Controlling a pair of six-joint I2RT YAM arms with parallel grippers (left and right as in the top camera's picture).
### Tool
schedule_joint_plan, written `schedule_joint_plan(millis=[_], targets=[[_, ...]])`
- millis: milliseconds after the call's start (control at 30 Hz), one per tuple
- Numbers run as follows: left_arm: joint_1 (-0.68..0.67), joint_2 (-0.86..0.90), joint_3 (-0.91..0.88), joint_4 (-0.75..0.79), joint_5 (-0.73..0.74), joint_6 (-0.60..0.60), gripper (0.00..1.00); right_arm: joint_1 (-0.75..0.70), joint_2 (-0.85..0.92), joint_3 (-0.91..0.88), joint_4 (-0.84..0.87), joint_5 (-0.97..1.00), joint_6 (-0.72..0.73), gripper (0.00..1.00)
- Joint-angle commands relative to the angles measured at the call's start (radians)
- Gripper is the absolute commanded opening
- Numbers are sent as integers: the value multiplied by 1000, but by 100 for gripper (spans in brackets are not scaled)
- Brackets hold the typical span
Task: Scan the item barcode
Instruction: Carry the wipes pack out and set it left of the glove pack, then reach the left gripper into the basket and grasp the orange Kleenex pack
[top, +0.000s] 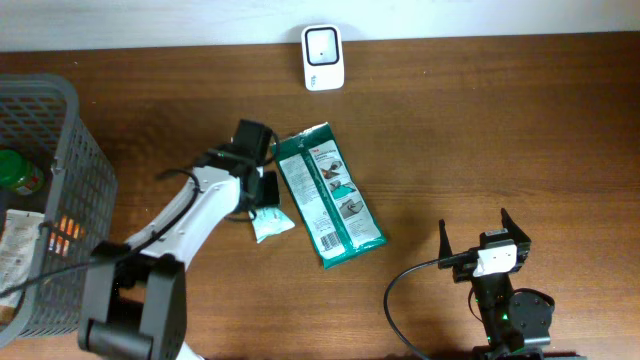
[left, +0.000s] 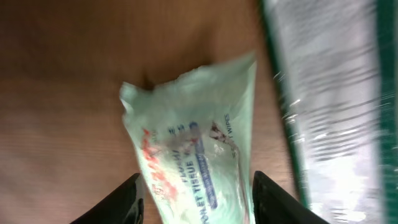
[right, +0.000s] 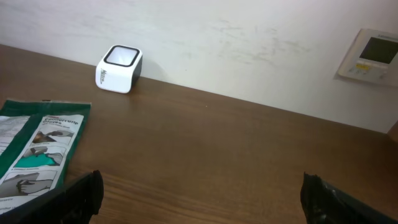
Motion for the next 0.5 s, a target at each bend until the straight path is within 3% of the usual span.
schedule_joint_plan(millis=[0, 67, 167, 333, 400, 467], targets=[[8, -136, 219, -84, -48, 145, 75, 5, -6, -5, -5, -13, 0, 98], [23, -189, 367, -183, -180, 156, 90, 5, -6, -5, -5, -13, 0, 98], [120, -240, 529, -293, -294, 167, 92, 5, -6, -5, -5, -13, 0, 99], [451, -291, 593, -312, -294, 115, 92, 5, -6, -5, -5, -13, 0, 98], [639, -275, 593, -311, -262, 97, 86, 5, -6, -5, -5, -13, 0, 98], [735, -244, 593, -312, -254, 97, 80, 5, -6, -5, -5, -13, 0, 98]])
